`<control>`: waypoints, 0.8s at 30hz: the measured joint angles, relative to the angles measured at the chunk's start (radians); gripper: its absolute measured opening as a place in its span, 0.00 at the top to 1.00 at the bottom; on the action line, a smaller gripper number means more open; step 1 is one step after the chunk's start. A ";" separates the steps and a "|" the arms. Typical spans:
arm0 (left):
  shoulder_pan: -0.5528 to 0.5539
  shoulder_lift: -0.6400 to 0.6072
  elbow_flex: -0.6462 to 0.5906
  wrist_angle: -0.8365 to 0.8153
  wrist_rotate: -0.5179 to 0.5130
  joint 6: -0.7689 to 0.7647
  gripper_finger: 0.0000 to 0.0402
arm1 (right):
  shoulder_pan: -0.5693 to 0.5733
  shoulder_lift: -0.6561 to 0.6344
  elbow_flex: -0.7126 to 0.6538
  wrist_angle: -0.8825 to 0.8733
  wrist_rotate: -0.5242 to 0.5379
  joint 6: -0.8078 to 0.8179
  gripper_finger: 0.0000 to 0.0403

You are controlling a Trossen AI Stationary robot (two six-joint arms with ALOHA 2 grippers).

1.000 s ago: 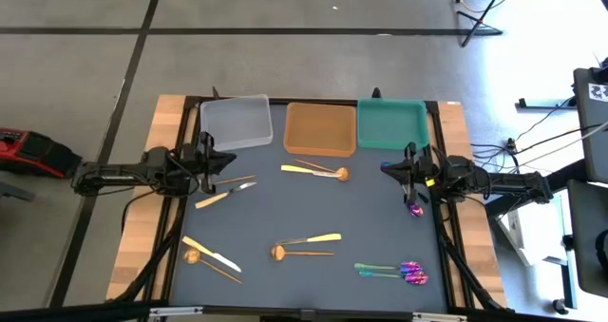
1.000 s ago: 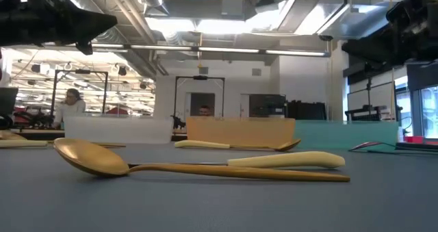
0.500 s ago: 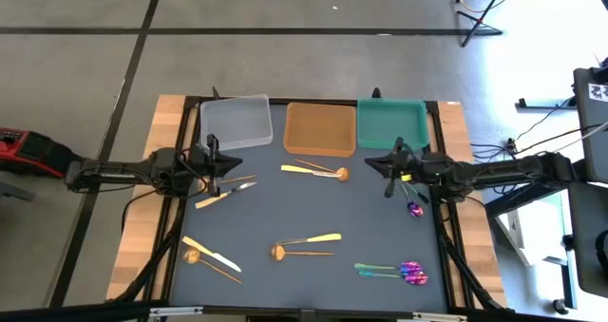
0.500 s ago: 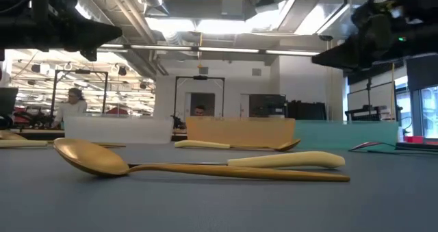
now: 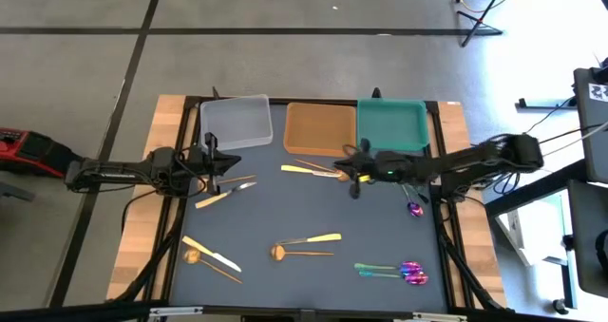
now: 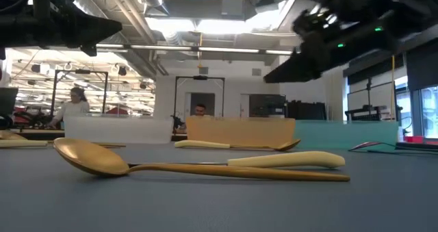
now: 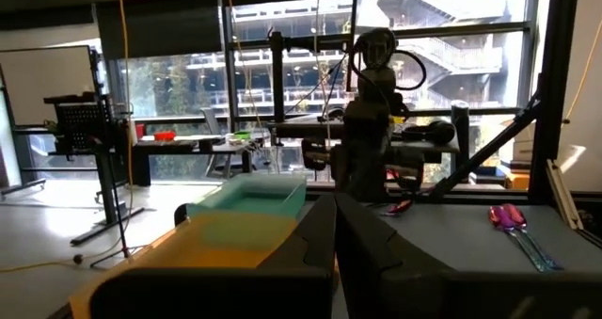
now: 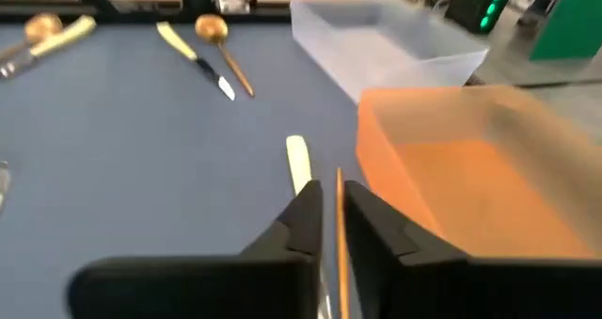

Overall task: Sort silverware by color (type)
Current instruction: Put the yellow table knife into the orange bin

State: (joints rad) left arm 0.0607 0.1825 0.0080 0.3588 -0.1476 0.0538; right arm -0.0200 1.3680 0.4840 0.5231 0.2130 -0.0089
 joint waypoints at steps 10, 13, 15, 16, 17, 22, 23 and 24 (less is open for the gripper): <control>0.000 0.000 0.000 0.000 0.013 0.003 1.00 | -0.022 0.370 0.284 -0.132 -0.093 -0.060 0.61; 0.000 0.000 0.000 0.002 0.006 0.003 1.00 | -0.046 0.456 0.374 -0.200 -0.093 -0.060 0.60; 0.000 0.000 0.000 0.001 0.004 0.003 1.00 | -0.065 0.502 0.429 -0.279 -0.104 -0.060 0.60; 0.000 0.000 0.000 0.002 0.004 0.003 1.00 | -0.074 0.527 0.456 -0.301 -0.105 -0.060 0.60; 0.000 0.000 0.000 0.002 0.004 0.003 1.00 | -0.084 0.543 0.478 -0.317 -0.111 -0.069 0.61; 0.000 0.000 0.000 -0.001 0.000 0.003 1.00 | -0.113 0.589 0.532 -0.323 -0.207 -0.072 0.62; 0.000 0.000 0.000 0.000 -0.003 0.003 1.00 | -0.113 0.592 0.537 -0.323 -0.207 -0.075 0.63; 0.000 0.000 0.000 -0.001 -0.005 0.003 1.00 | -0.113 0.593 0.538 -0.323 -0.200 -0.079 0.63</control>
State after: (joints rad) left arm 0.0605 0.1826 0.0078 0.3574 -0.1530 0.0566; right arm -0.1333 1.9610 1.0224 0.2005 0.0132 -0.0881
